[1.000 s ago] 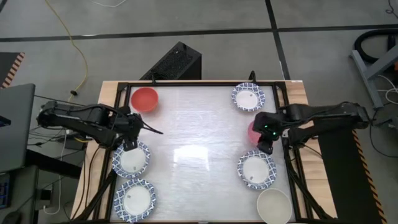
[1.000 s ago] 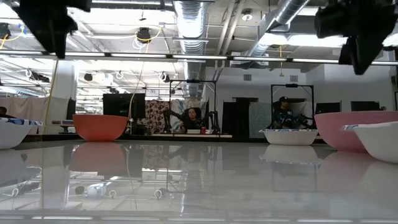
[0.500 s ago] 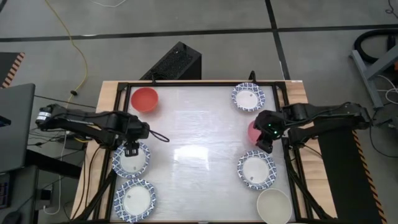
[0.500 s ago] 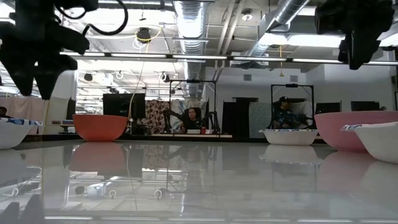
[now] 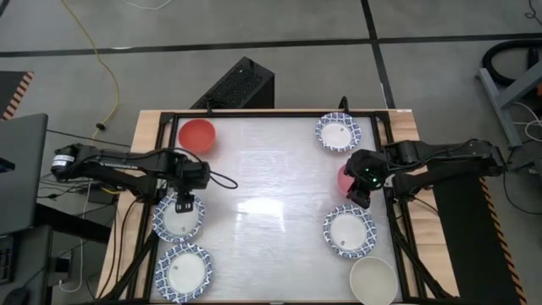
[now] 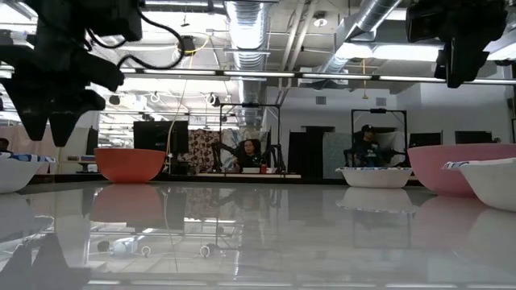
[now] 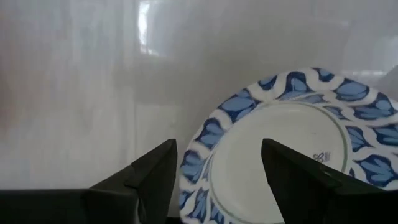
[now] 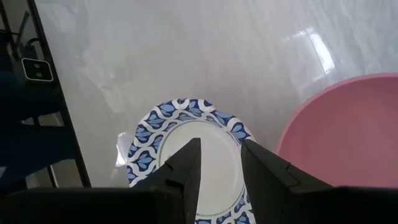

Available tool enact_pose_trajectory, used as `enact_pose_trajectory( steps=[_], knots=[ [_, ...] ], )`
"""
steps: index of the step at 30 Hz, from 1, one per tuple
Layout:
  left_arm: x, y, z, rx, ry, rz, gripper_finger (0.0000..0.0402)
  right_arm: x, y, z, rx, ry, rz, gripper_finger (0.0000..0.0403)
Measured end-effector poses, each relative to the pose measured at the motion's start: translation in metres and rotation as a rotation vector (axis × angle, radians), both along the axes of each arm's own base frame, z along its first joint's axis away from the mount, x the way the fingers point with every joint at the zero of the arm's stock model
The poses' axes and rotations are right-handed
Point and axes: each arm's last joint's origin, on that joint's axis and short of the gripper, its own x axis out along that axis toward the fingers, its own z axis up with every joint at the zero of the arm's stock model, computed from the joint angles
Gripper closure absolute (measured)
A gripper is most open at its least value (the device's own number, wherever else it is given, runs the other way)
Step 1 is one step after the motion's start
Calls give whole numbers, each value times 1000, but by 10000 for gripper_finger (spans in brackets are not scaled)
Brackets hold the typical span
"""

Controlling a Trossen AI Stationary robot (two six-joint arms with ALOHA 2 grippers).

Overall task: Nest bowls inside each other by size order
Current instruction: Stack the top left blue bowl on top of the bottom right blue bowl

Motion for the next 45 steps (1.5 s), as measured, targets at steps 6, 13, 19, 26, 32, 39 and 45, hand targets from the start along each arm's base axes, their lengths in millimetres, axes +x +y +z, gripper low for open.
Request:
enact_pose_trajectory(
  steps=[6,13,19,26,32,39,45],
  knots=[
    [15,1,-20,-13,118,-3,177,0,0,0,0,0,0,267],
    [26,0,-45,-81,267,-30,181,0,0,0,0,0,0,267],
    [30,-1,-54,-114,319,-36,264,0,0,0,0,0,0,267],
    [34,1,-42,-129,269,16,391,0,-1,0,-16,6,-49,267],
    [56,15,-10,-127,140,177,396,2,-5,0,-3,19,-319,267],
    [86,39,51,-75,-100,316,400,14,-10,10,62,-135,-457,267],
    [106,55,96,-58,-375,415,401,37,-12,18,12,-318,-463,267]
  ],
)
